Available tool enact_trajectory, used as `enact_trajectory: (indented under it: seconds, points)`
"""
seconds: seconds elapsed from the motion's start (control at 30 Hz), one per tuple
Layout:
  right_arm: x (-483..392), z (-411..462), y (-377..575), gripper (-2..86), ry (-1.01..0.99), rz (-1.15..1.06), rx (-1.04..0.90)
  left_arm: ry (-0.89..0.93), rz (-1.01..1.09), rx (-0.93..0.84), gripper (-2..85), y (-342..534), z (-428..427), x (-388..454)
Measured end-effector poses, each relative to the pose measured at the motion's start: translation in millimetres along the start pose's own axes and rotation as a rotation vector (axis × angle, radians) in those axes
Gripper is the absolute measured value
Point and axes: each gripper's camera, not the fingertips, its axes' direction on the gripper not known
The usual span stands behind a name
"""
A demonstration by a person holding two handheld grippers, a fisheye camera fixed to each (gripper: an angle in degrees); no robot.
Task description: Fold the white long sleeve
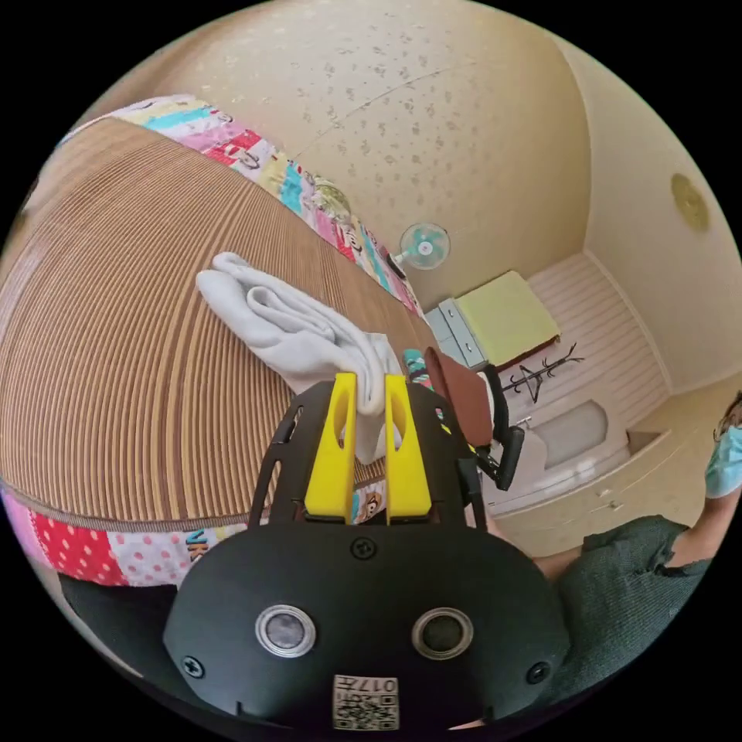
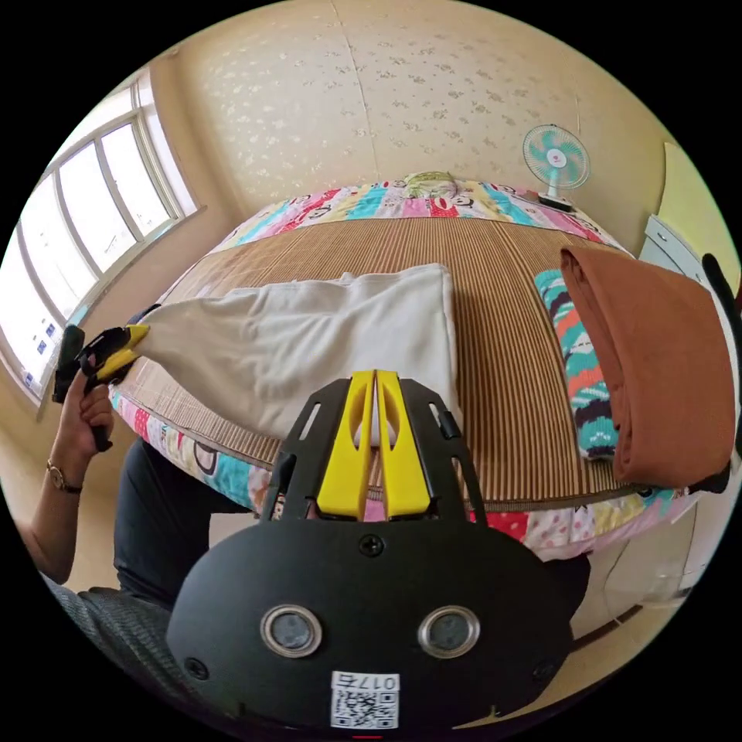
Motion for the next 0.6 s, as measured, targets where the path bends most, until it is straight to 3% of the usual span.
enact_trajectory:
  seconds: [0.1, 0.13, 0.23, 0.47, 0.6]
  points:
    - [24.7, 17.4, 12.7, 0.5, 0.065, -0.050, -0.073, -0.018, 0.227, -0.082, 6.1, -28.5, 52.1, 63.2]
    - [33.8, 40.9, 12.2, 0.5, 0.029, -0.049, -0.207, -0.018, 0.306, -0.110, 6.1, -33.3, 78.8, 86.9]
    - [41.8, 38.9, 19.6, 0.6, -0.040, 0.008, -0.184, 0.030, 0.422, -0.216, 6.0, -26.6, 156.6, 130.5]
    - [58.3, -27.7, 44.1, 2.4, -0.171, 0.179, -0.139, 0.164, 0.443, -0.528, 7.9, 45.4, 294.0, 143.9]
    - [84.6, -74.0, 86.7, 3.8, -0.243, 0.322, -0.161, 0.209, 0.334, -0.417, 8.8, 68.1, 256.6, 100.7]
